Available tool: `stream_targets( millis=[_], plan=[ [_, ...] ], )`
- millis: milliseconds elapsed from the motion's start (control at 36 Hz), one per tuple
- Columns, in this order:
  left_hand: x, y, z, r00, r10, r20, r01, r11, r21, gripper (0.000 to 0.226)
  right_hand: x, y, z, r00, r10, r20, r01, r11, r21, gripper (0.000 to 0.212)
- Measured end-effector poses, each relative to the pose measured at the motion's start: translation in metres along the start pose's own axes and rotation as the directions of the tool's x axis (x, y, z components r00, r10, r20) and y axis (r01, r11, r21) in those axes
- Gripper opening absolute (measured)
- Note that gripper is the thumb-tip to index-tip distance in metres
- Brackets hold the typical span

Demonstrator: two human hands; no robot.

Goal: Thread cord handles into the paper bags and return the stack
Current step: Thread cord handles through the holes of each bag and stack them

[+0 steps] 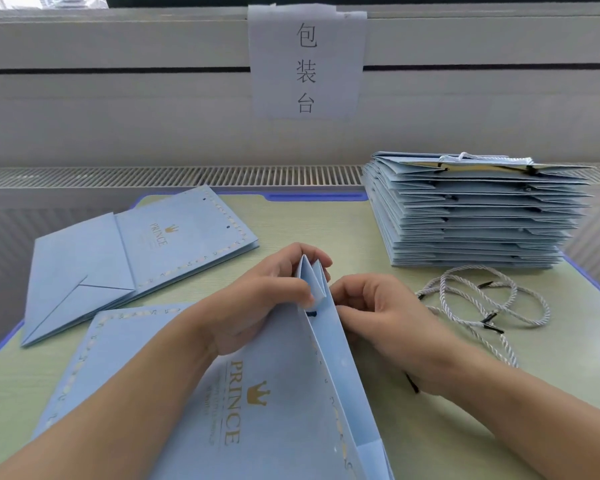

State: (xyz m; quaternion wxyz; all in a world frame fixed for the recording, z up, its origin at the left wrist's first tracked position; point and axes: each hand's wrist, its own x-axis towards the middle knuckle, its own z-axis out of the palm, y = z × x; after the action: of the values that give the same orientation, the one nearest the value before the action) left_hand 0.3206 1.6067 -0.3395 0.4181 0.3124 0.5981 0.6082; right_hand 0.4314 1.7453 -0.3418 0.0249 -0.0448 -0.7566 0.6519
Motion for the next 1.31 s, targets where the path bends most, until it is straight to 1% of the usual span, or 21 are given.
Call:
stream_targets(
  millis=[56,111,167,222,250,306,389,528,611,667,750,833,889,917,944,1000,1056,1139,1194,1278,1306],
  plan=[
    [0.000,0.001,0.001,1.000,-0.020,-0.006,0.020,1.000,-0.022,0.053,-0.004,-0.002,0.000,0.998,0.046,-0.035,-0.043,0.995,0.094,0.018],
    [0.001,0.001,0.002,0.999,-0.028,-0.016,0.027,0.999,-0.041,0.050,-0.007,-0.003,0.001,0.997,0.024,-0.074,-0.018,0.997,0.075,0.012],
    [0.002,0.001,0.003,0.999,-0.028,-0.021,0.027,0.998,-0.052,0.051,-0.010,-0.001,0.003,0.992,-0.088,-0.087,0.073,0.984,-0.163,0.014],
    [0.003,0.000,0.004,0.999,-0.029,-0.023,0.028,0.998,-0.052,0.053,-0.011,0.004,0.005,0.976,-0.206,-0.069,0.159,0.896,-0.415,0.015],
    [0.003,0.000,0.004,0.999,-0.031,-0.024,0.030,0.998,-0.053,0.053,-0.011,0.006,0.006,0.967,-0.244,-0.075,0.178,0.856,-0.486,0.014],
    [0.002,0.000,0.003,0.999,-0.033,-0.028,0.031,0.997,-0.064,0.052,-0.010,0.007,0.006,0.963,-0.250,-0.105,0.166,0.850,-0.500,0.011],
    [0.002,0.000,0.002,0.998,-0.042,-0.046,0.039,0.997,-0.071,0.052,-0.010,0.007,0.006,0.977,-0.194,-0.088,0.120,0.841,-0.527,0.024],
    [0.003,-0.001,0.007,0.995,-0.046,-0.087,0.048,0.999,0.014,0.051,-0.002,0.005,0.008,0.981,-0.164,-0.102,0.079,0.821,-0.566,0.018],
    [0.004,0.000,0.009,0.994,-0.044,-0.102,0.047,0.999,0.024,0.050,0.003,0.008,0.010,0.970,-0.197,-0.146,0.102,0.865,-0.492,0.019],
    [0.004,0.000,0.009,0.992,-0.046,-0.114,0.050,0.998,0.035,0.048,0.002,0.013,0.010,0.954,-0.246,-0.174,0.130,0.855,-0.502,0.018],
    [0.004,0.000,0.009,0.991,-0.047,-0.129,0.055,0.996,0.063,0.049,-0.001,0.019,0.011,0.899,-0.398,-0.182,0.189,0.728,-0.659,0.008],
    [0.005,0.000,0.010,0.990,-0.054,-0.133,0.062,0.997,0.055,0.052,-0.002,0.016,0.011,0.826,-0.553,-0.108,0.267,0.553,-0.789,0.014],
    [0.006,0.000,0.009,0.989,-0.054,-0.137,0.063,0.996,0.057,0.053,-0.003,0.016,0.010,0.790,-0.612,-0.038,0.319,0.463,-0.827,0.018],
    [0.005,0.000,0.008,0.989,-0.054,-0.134,0.062,0.996,0.060,0.053,-0.002,0.017,0.010,0.785,-0.619,-0.033,0.334,0.467,-0.819,0.017],
    [0.005,0.000,0.007,0.990,-0.053,-0.134,0.062,0.996,0.061,0.053,-0.002,0.016,0.011,0.796,-0.603,-0.056,0.344,0.526,-0.778,0.016],
    [0.004,0.001,0.005,0.990,-0.052,-0.133,0.059,0.997,0.051,0.058,0.000,0.015,0.012,0.845,-0.523,-0.112,0.359,0.709,-0.607,0.010],
    [0.004,0.001,0.004,0.990,-0.055,-0.128,0.060,0.998,0.035,0.060,0.000,0.014,0.013,0.880,-0.457,-0.125,0.353,0.809,-0.470,0.014],
    [0.005,0.001,0.004,0.991,-0.059,-0.121,0.060,0.998,0.004,0.062,0.000,0.011,0.012,0.907,-0.407,-0.104,0.334,0.849,-0.410,0.011],
    [0.005,0.000,0.003,0.991,-0.050,-0.125,0.050,0.999,-0.008,0.062,-0.001,0.010,0.009,0.906,-0.415,-0.083,0.350,0.845,-0.405,0.010],
    [0.005,0.000,0.003,0.990,-0.047,-0.135,0.043,0.999,-0.029,0.063,-0.005,0.005,0.002,0.894,-0.444,-0.069,0.354,0.790,-0.500,0.003],
    [0.004,0.001,0.003,0.989,-0.048,-0.138,0.044,0.998,-0.037,0.063,-0.008,0.003,-0.002,0.895,-0.439,-0.076,0.331,0.770,-0.546,0.009]
  ],
)
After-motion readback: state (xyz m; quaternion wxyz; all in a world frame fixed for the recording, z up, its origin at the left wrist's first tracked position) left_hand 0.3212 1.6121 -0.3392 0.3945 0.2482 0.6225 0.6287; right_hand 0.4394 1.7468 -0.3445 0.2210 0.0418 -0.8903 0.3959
